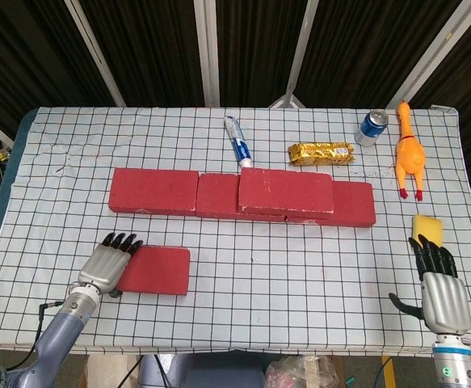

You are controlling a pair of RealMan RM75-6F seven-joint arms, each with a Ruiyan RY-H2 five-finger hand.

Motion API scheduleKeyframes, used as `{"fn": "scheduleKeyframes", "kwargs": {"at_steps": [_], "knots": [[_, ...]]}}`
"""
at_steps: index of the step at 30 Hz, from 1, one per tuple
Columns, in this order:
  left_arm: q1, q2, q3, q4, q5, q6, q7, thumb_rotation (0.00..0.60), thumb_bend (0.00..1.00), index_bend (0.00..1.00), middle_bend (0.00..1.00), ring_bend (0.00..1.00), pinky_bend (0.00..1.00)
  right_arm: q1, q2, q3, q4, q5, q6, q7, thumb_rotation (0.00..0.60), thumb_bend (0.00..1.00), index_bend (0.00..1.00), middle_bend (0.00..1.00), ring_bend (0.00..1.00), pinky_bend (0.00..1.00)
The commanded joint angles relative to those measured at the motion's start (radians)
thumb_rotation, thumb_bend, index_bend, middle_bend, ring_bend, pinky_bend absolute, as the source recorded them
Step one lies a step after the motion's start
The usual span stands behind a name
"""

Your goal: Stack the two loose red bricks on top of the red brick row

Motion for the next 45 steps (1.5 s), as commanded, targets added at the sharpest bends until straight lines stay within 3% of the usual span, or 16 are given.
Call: {"fn": "scheduleKeyframes", "kwargs": {"at_steps": [1,9,20,26,33,45], "knots": [[-0.004,-0.01,0.002,0.007,-0.006,0.006,0.003,0.6,0.0,0.0,0.0,0.0,0.04,0.0,-0.001,0.001,0.0,0.001,-0.004,-0.002,0.6,0.19,0.01,0.0,0.0,0.0],[-0.024,-0.025,0.008,0.015,-0.032,0.014,0.019,0.6,0.0,0.0,0.0,0.0,0.05,-0.002,0.001,0.009,-0.002,0.012,-0.01,0.003,0.6,0.19,0.01,0.0,0.0,0.0],[-0.042,-0.036,0.016,0.019,-0.058,0.026,0.035,0.6,0.0,0.0,0.01,0.04,0.17,-0.005,0.004,0.014,-0.005,0.018,-0.017,0.009,0.6,0.19,0.01,0.0,0.0,0.0],[-0.047,-0.036,0.013,0.021,-0.04,0.047,0.036,0.6,0.0,0.01,0.09,0.11,0.21,-0.006,0.003,0.017,-0.008,0.022,-0.019,0.012,0.6,0.19,0.01,0.0,0.0,0.0],[-0.052,-0.031,0.011,0.02,-0.048,0.056,0.036,0.6,0.0,0.0,0.18,0.12,0.22,-0.004,0.005,0.018,-0.012,0.032,-0.033,0.014,0.6,0.19,0.01,0.0,0.0,0.0],[-0.09,0.018,-0.031,0.008,-0.062,0.028,0.019,0.6,0.0,0.01,0.33,0.19,0.25,-0.001,0.004,0.023,-0.014,0.043,-0.043,0.014,0.6,0.19,0.01,0.0,0.0,0.0]]}}
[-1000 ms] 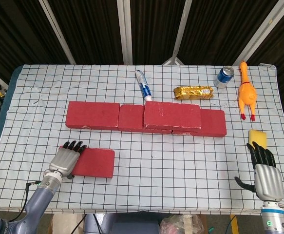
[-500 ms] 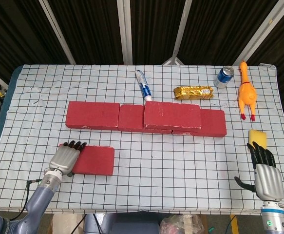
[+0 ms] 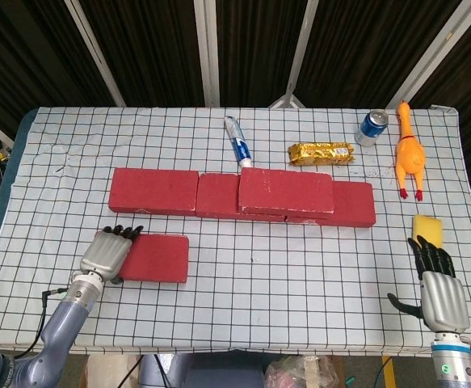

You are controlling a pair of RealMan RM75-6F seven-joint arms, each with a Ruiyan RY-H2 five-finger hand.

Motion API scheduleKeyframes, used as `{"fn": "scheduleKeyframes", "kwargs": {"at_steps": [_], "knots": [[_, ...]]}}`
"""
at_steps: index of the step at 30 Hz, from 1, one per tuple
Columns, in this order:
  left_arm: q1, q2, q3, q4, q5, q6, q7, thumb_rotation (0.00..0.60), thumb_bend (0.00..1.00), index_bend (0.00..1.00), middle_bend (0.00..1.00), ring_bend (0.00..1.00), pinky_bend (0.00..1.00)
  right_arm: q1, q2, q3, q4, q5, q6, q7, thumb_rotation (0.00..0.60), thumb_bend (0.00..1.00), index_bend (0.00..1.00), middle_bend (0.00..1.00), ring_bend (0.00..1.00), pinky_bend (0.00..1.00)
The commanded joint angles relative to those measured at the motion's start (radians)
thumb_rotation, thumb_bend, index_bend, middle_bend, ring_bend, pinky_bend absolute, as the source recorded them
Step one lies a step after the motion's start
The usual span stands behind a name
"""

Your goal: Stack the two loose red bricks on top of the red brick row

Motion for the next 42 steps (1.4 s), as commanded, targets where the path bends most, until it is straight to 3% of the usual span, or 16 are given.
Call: {"fn": "scheduleKeyframes", "kwargs": {"at_steps": [1,11,13,18,23,27,34,42], "knots": [[-0.014,0.016,-0.012,0.0,-0.014,-0.017,-0.006,0.6,0.0,0.01,0.33,0.2,0.26,0.001,0.0,0.0,0.0,0.001,-0.002,0.0,0.6,0.19,0.01,0.0,0.0,0.0],[-0.053,0.073,-0.048,0.003,-0.024,-0.071,-0.044,0.6,0.0,0.05,0.37,0.23,0.29,0.0,-0.001,0.003,-0.006,0.007,-0.003,0.002,0.6,0.19,0.01,0.0,0.0,0.0],[-0.086,0.107,-0.082,-0.021,-0.029,-0.068,-0.026,0.6,0.0,0.06,0.37,0.23,0.29,0.0,-0.003,0.004,-0.007,0.009,-0.003,0.0,0.6,0.19,0.01,0.0,0.0,0.0],[-0.169,0.17,-0.156,-0.083,-0.157,-0.057,0.023,0.6,0.0,0.07,0.38,0.23,0.29,0.002,-0.008,0.006,-0.005,0.017,-0.006,-0.008,0.6,0.19,0.01,0.0,0.0,0.0],[-0.244,0.191,-0.202,-0.074,-0.28,-0.06,0.061,0.6,0.0,0.07,0.38,0.23,0.28,0.006,-0.01,0.013,-0.002,0.033,-0.011,-0.012,0.6,0.19,0.01,0.0,0.0,0.0],[-0.314,0.185,-0.225,-0.032,-0.372,-0.054,0.111,0.6,0.0,0.07,0.39,0.23,0.27,0.006,-0.012,0.018,-0.001,0.043,-0.009,-0.015,0.6,0.19,0.01,0.0,0.0,0.0],[-0.387,0.135,-0.256,0.074,-0.436,-0.067,0.122,0.6,0.0,0.07,0.39,0.24,0.25,0.008,-0.017,0.023,0.004,0.054,-0.008,-0.024,0.6,0.19,0.01,0.0,0.0,0.0],[-0.469,0.028,-0.211,0.247,-0.477,-0.118,0.207,0.6,0.0,0.07,0.39,0.23,0.24,0.017,-0.029,0.038,0.014,0.092,-0.013,-0.043,0.6,0.19,0.01,0.0,0.0,0.0]]}}
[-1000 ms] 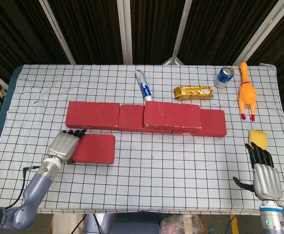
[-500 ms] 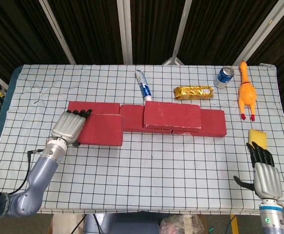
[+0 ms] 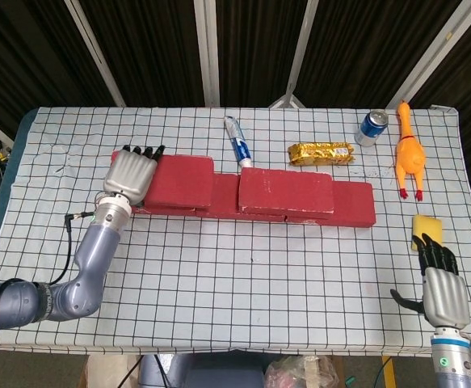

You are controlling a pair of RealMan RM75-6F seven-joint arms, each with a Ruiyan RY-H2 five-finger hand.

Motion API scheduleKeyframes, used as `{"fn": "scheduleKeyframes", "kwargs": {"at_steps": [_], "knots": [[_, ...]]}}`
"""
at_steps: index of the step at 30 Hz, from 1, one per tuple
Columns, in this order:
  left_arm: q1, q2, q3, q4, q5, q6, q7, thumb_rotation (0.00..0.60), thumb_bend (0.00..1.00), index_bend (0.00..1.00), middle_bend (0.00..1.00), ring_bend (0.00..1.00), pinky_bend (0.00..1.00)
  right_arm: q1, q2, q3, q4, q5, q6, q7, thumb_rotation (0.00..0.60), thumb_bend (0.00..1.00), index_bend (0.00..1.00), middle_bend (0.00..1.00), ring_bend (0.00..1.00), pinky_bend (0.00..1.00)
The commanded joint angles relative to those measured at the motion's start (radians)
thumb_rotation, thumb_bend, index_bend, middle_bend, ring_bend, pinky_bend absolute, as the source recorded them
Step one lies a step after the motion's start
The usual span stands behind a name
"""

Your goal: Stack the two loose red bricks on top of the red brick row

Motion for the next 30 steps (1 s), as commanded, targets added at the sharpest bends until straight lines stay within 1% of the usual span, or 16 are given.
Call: {"fn": "scheduleKeyframes", "kwargs": {"at_steps": [1,8,12,19,23,30], "knots": [[-0.04,-0.059,0.019,0.076,-0.048,-0.038,0.033,0.6,0.0,0.07,0.39,0.23,0.24,0.005,-0.005,0.005,0.004,0.013,-0.005,-0.008,0.6,0.19,0.01,0.0,0.0,0.0],[-0.074,-0.145,0.026,0.227,-0.109,-0.122,0.025,0.6,0.0,0.07,0.39,0.23,0.23,0.015,-0.019,0.021,0.018,0.058,-0.01,-0.034,0.6,0.19,0.01,0.0,0.0,0.0],[-0.095,-0.199,0.025,0.337,-0.152,-0.173,0.017,0.6,0.0,0.07,0.39,0.23,0.23,0.02,-0.028,0.028,0.024,0.08,-0.009,-0.051,0.6,0.19,0.01,0.0,0.0,0.0],[-0.116,-0.23,0.03,0.386,-0.171,-0.196,0.009,0.6,0.0,0.08,0.39,0.23,0.23,0.024,-0.03,0.027,0.025,0.091,-0.01,-0.063,0.6,0.19,0.01,0.0,0.0,0.0],[-0.124,-0.235,0.029,0.391,-0.175,-0.201,-0.001,0.6,0.0,0.09,0.39,0.23,0.23,0.024,-0.031,0.028,0.023,0.094,-0.006,-0.064,0.6,0.19,0.01,0.0,0.0,0.0],[-0.144,-0.234,0.042,0.385,-0.217,-0.175,0.027,0.6,0.0,0.09,0.39,0.23,0.23,0.025,-0.027,0.026,0.02,0.097,-0.01,-0.06,0.6,0.19,0.01,0.0,0.0,0.0]]}}
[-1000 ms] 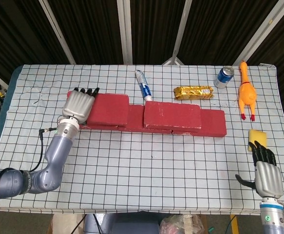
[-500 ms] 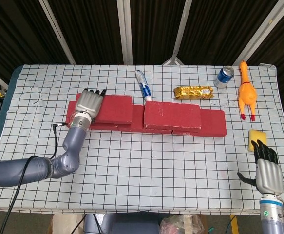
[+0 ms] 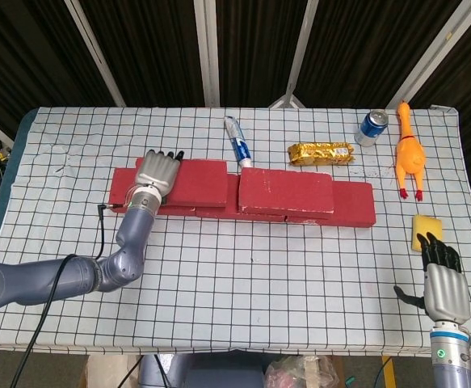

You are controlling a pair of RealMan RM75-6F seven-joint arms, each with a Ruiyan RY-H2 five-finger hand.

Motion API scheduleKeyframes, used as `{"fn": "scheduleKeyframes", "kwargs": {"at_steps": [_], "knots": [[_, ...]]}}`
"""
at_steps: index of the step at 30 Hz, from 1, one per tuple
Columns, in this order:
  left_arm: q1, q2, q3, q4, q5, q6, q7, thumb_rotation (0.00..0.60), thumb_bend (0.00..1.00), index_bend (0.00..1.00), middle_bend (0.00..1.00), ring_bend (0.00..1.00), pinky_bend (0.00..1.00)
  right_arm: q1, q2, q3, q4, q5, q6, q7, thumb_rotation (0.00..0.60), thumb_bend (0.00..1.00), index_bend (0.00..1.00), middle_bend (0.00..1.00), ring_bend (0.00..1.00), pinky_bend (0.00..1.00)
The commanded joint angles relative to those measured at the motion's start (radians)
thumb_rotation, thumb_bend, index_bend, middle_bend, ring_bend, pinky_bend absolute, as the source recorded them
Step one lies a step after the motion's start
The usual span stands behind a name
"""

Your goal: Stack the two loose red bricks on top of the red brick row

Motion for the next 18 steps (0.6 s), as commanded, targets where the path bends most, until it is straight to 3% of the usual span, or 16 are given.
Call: {"fn": "scheduleKeyframes", "kwargs": {"at_steps": [1,18], "knots": [[-0.009,-0.003,0.011,0.002,-0.012,0.011,0.018,0.6,0.0,0.1,0.39,0.23,0.23,0.0,0.003,0.0,-0.002,0.001,-0.001,0.002,0.6,0.19,0.01,0.0,0.0,0.0],[-0.034,-0.036,0.003,0.025,-0.046,0.016,0.034,0.6,0.0,0.09,0.38,0.23,0.22,0.003,0.006,-0.001,-0.006,0.011,-0.003,0.005,0.6,0.19,0.01,0.0,0.0,0.0]]}}
